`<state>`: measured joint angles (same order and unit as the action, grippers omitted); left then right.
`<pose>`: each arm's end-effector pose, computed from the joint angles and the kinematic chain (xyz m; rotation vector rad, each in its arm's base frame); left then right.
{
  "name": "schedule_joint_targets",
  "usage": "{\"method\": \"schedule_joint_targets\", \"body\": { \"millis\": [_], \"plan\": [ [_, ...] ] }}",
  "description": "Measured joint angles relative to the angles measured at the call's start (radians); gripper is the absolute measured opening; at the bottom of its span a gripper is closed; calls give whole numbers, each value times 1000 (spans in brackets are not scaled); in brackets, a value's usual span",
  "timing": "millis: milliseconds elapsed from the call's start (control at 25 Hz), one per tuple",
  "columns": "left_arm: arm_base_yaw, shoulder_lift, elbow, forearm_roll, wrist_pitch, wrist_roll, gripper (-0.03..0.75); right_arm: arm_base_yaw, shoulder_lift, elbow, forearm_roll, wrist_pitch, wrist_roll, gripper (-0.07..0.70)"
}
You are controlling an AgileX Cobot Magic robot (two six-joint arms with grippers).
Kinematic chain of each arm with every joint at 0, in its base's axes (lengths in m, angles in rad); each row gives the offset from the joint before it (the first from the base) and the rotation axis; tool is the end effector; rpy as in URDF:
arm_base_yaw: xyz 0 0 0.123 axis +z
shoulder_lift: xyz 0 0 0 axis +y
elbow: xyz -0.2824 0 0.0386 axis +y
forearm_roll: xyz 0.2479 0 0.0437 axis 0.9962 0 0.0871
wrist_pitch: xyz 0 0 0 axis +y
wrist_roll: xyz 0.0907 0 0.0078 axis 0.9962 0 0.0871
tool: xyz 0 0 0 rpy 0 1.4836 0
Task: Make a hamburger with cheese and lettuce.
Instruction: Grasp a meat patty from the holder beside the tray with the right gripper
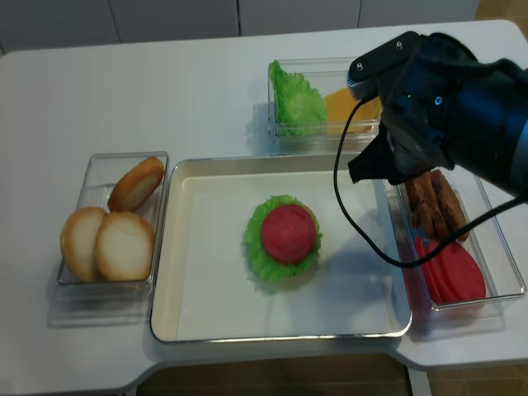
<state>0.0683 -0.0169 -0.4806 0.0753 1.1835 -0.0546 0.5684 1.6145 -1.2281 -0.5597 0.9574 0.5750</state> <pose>-0.0114 0.0056 0.2623 -0.1423 2.1640 0.0998 0.2980 0.1434 0.2747 -0.3211 2.5715 -0.3443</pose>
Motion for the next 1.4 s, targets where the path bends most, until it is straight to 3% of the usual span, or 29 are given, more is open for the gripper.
{"method": "schedule_joint_targets", "body": {
  "millis": [1400],
  "plan": [
    [0,0,0,0,0,0,416,0,-125,0,39,23,-20,119]
  ]
}}
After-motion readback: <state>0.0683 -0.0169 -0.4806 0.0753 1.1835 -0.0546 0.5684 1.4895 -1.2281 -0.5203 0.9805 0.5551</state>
